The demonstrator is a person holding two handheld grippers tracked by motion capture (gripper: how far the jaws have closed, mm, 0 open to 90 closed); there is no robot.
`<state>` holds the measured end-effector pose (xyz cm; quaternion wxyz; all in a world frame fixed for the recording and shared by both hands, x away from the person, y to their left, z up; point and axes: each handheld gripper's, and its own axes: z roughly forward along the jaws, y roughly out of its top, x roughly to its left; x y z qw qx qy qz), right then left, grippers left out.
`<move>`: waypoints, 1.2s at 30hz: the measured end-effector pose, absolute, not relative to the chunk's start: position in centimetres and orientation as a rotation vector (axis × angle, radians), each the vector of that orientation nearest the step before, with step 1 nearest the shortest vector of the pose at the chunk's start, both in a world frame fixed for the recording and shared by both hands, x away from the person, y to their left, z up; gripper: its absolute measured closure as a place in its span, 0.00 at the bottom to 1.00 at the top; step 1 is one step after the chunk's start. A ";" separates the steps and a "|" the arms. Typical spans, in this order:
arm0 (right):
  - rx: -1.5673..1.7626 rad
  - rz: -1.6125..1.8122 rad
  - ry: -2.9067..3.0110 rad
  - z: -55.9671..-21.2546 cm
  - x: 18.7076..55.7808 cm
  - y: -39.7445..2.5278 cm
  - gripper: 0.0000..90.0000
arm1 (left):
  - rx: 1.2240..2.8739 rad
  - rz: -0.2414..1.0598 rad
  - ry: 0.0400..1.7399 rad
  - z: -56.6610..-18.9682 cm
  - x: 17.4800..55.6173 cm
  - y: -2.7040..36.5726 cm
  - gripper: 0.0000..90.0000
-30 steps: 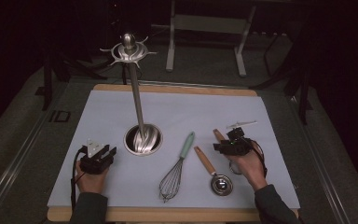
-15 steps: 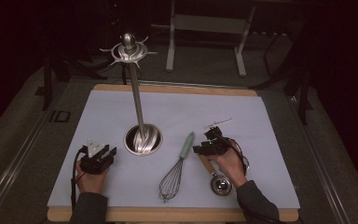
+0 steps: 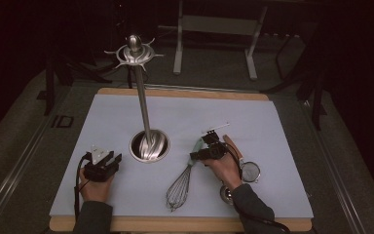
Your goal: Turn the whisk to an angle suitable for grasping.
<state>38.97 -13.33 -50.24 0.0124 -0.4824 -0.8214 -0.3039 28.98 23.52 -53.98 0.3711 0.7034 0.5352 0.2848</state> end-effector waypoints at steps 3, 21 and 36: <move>-1.530 -0.934 -2.553 -50.2 39.2 -13.2 0.53 | 1.804 0.732 1.373 -54.0 29.0 23.5 0.72; -1.528 -0.854 -2.561 -50.6 40.2 -10.5 0.46 | 1.796 0.735 1.376 -54.0 28.9 23.6 0.72; -1.403 -0.690 -2.708 -50.5 40.4 -8.8 0.67 | 1.790 0.734 1.375 -54.0 28.9 23.6 0.72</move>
